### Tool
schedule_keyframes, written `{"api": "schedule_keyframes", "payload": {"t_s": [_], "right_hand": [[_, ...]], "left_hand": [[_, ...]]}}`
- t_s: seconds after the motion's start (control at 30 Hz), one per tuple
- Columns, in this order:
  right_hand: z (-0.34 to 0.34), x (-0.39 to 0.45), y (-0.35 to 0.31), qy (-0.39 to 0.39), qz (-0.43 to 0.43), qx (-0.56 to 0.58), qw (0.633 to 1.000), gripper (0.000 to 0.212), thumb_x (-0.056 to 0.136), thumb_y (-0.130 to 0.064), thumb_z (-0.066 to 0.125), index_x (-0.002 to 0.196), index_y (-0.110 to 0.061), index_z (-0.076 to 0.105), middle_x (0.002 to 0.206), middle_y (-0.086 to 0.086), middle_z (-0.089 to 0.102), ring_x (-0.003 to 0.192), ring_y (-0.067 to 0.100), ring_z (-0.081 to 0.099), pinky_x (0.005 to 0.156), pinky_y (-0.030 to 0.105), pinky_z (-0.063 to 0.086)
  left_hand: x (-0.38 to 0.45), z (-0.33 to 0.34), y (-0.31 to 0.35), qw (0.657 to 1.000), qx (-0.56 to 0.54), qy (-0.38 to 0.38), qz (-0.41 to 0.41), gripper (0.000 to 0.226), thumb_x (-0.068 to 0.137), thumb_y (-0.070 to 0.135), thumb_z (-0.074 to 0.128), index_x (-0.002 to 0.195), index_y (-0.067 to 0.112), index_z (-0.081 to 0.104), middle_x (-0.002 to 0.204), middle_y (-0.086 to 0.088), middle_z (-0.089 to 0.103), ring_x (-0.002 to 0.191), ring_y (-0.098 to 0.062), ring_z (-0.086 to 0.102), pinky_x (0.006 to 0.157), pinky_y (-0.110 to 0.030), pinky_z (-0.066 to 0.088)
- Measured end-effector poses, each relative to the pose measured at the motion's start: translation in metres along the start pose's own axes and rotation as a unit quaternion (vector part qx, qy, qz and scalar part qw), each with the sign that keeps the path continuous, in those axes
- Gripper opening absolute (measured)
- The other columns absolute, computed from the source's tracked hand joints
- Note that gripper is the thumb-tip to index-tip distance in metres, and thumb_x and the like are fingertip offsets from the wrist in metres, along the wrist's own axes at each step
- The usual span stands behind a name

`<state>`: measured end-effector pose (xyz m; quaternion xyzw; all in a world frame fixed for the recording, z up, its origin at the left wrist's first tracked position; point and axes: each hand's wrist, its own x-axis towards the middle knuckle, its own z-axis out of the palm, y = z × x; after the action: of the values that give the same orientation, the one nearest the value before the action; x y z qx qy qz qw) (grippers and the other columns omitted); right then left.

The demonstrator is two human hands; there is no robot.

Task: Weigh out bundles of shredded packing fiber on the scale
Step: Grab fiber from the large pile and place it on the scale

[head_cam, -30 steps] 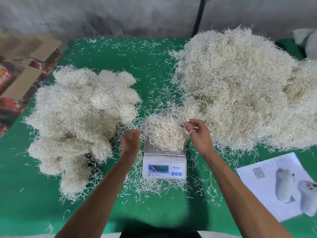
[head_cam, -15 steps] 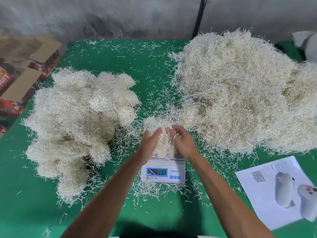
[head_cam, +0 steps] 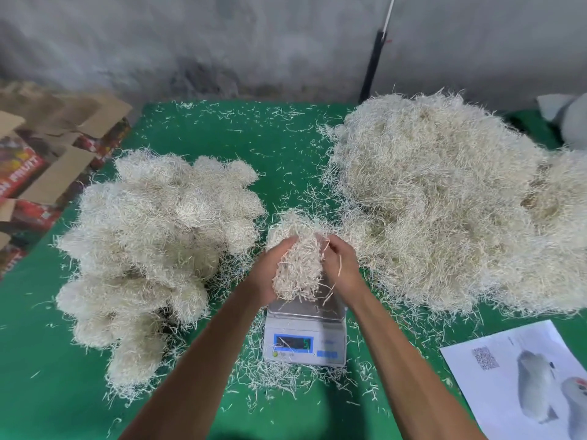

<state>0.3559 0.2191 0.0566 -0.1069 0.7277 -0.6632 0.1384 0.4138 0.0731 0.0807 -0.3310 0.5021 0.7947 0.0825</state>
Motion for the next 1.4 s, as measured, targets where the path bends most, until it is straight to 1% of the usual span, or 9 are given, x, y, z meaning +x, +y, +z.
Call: {"api": "schedule_keyframes", "payload": {"t_s": [0.17, 0.37, 0.5, 0.53, 0.63, 0.73, 1.1, 1.2, 1.4], "right_hand": [[-0.002, 0.000, -0.004, -0.033, 0.055, 0.030, 0.997, 0.035, 0.104, -0.038, 0.057, 0.099, -0.004, 0.061, 0.060, -0.010, 0.048, 0.053, 0.009, 0.045, 0.050, 0.024, 0.041], [-0.017, 0.008, 0.013, 0.028, 0.100, 0.061, 0.993, 0.040, 0.100, -0.034, 0.067, 0.096, 0.005, 0.069, 0.083, 0.010, 0.060, 0.082, 0.021, 0.058, 0.083, 0.037, 0.049], [0.007, -0.008, 0.014, 0.009, 0.111, 0.071, 0.991, 0.041, 0.096, -0.060, 0.062, 0.104, -0.021, 0.070, 0.098, 0.004, 0.073, 0.085, 0.016, 0.057, 0.075, 0.042, 0.040], [0.015, -0.012, 0.013, -0.018, 0.111, 0.032, 0.993, 0.043, 0.093, -0.067, 0.061, 0.115, -0.030, 0.067, 0.119, -0.002, 0.073, 0.089, 0.009, 0.057, 0.108, 0.047, 0.036], [0.003, -0.005, 0.013, 0.010, 0.119, 0.026, 0.993, 0.020, 0.099, -0.034, 0.068, 0.113, -0.020, 0.070, 0.106, 0.004, 0.076, 0.089, 0.034, 0.068, 0.074, 0.041, 0.059], [-0.020, 0.008, 0.019, 0.104, 0.139, 0.018, 0.985, 0.028, 0.102, -0.020, 0.063, 0.123, -0.001, 0.064, 0.095, 0.013, 0.070, 0.080, 0.027, 0.061, 0.064, 0.029, 0.051], [-0.019, 0.018, 0.016, 0.046, 0.165, 0.001, 0.985, 0.058, 0.104, -0.009, 0.056, 0.158, -0.007, 0.033, 0.071, -0.008, 0.060, 0.049, 0.007, 0.050, 0.050, 0.021, 0.046], [-0.027, 0.025, 0.015, 0.085, 0.152, -0.027, 0.984, 0.056, 0.102, 0.002, 0.052, 0.155, -0.005, 0.037, 0.086, -0.003, 0.061, 0.060, 0.016, 0.062, 0.056, 0.033, 0.052], [-0.035, 0.037, 0.019, 0.172, 0.134, -0.034, 0.975, 0.027, 0.101, -0.008, 0.065, 0.084, -0.010, 0.043, 0.066, 0.006, 0.040, 0.059, 0.019, 0.042, 0.058, 0.040, 0.044]], "left_hand": [[0.000, -0.008, -0.005, 0.999, -0.044, -0.008, -0.028, 0.038, 0.084, 0.040, 0.074, 0.113, 0.015, 0.066, 0.096, -0.003, 0.076, 0.106, -0.025, 0.070, 0.073, -0.037, 0.061], [0.010, -0.025, 0.006, 0.994, 0.042, 0.094, 0.037, 0.126, 0.049, 0.044, 0.093, 0.153, 0.013, 0.030, 0.150, -0.021, 0.041, 0.136, -0.040, 0.043, 0.112, -0.058, 0.035], [0.014, -0.017, -0.005, 0.981, 0.077, 0.146, 0.099, 0.115, 0.073, 0.022, 0.088, 0.159, 0.020, 0.011, 0.162, -0.015, 0.020, 0.144, -0.034, 0.032, 0.115, -0.048, 0.028], [0.015, -0.014, -0.014, 0.980, 0.101, 0.130, 0.113, 0.108, 0.077, 0.021, 0.085, 0.159, 0.022, 0.014, 0.163, -0.014, 0.018, 0.143, -0.032, 0.034, 0.115, -0.045, 0.031], [0.016, -0.020, -0.015, 0.974, 0.112, 0.135, 0.145, 0.081, 0.079, 0.018, 0.083, 0.146, 0.019, 0.038, 0.153, -0.016, 0.037, 0.113, -0.011, 0.063, 0.079, -0.032, 0.056], [0.020, -0.032, -0.004, 0.967, 0.104, 0.208, 0.107, 0.104, 0.074, 0.022, 0.087, 0.156, 0.012, 0.024, 0.158, -0.019, 0.031, 0.135, -0.032, 0.045, 0.109, -0.044, 0.039], [0.008, -0.029, -0.008, 0.902, 0.412, -0.123, -0.043, 0.082, 0.053, 0.090, 0.070, 0.128, 0.067, 0.045, 0.167, -0.001, 0.007, 0.150, -0.024, 0.017, 0.120, -0.056, 0.005], [0.015, -0.033, -0.006, 0.899, 0.434, -0.037, -0.050, 0.151, 0.037, 0.076, 0.087, 0.158, 0.031, 0.008, 0.167, -0.008, 0.002, 0.150, -0.033, 0.020, 0.118, -0.054, 0.018], [0.019, -0.037, -0.010, 0.910, 0.413, -0.008, -0.029, 0.142, 0.046, 0.062, 0.090, 0.157, 0.028, 0.009, 0.166, -0.012, 0.011, 0.145, -0.035, 0.029, 0.113, -0.052, 0.029]]}}
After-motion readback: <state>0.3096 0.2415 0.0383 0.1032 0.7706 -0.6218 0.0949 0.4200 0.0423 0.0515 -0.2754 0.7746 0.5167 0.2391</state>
